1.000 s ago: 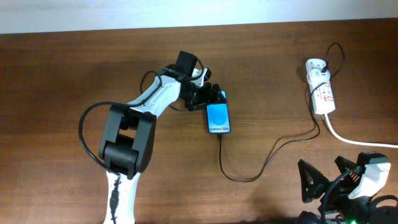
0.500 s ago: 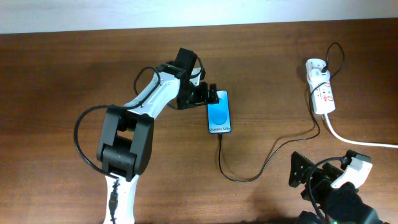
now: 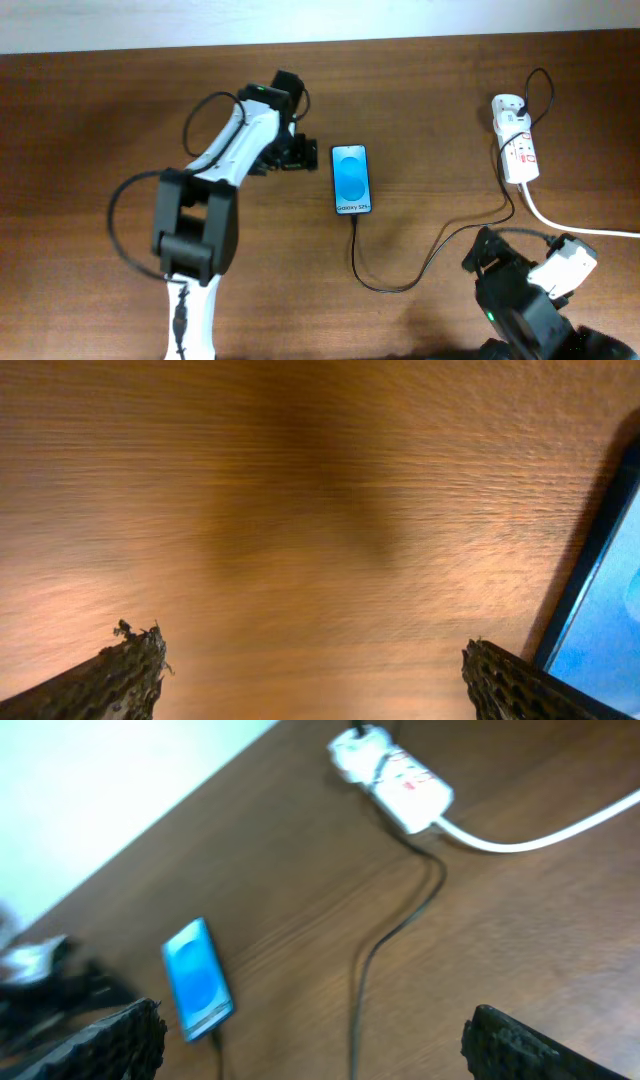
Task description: Plug charger to phone and switch on socket
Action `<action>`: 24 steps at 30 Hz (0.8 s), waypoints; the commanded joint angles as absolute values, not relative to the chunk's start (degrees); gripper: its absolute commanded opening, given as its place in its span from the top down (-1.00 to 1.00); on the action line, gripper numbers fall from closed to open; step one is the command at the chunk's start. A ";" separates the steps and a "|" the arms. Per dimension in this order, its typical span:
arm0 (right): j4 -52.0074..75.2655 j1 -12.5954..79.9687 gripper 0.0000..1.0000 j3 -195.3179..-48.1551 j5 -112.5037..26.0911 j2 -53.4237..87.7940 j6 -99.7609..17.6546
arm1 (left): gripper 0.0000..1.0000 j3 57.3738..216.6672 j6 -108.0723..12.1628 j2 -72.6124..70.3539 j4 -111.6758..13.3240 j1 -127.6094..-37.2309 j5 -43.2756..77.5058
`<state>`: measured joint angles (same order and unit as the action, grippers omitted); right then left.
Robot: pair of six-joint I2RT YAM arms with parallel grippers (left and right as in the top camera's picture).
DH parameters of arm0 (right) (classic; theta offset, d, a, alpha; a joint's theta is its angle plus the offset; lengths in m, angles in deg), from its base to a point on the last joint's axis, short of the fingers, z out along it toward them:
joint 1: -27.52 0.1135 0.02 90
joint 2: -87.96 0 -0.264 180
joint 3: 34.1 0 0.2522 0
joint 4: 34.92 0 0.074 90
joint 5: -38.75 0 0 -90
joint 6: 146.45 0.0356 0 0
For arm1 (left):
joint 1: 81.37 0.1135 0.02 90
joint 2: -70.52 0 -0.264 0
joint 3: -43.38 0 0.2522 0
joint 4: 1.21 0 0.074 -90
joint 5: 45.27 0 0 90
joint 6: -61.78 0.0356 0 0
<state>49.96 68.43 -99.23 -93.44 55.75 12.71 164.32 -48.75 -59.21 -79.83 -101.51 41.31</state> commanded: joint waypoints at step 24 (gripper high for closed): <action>41.78 1.68 0.92 -156.87 -45.49 -30.54 -29.67 | -0.99 120.72 -52.18 38.73 -83.98 -101.23 67.04</action>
<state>42.39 1.68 -154.60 -49.16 -27.00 -28.79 121.46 -51.68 38.68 -81.99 -101.27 66.03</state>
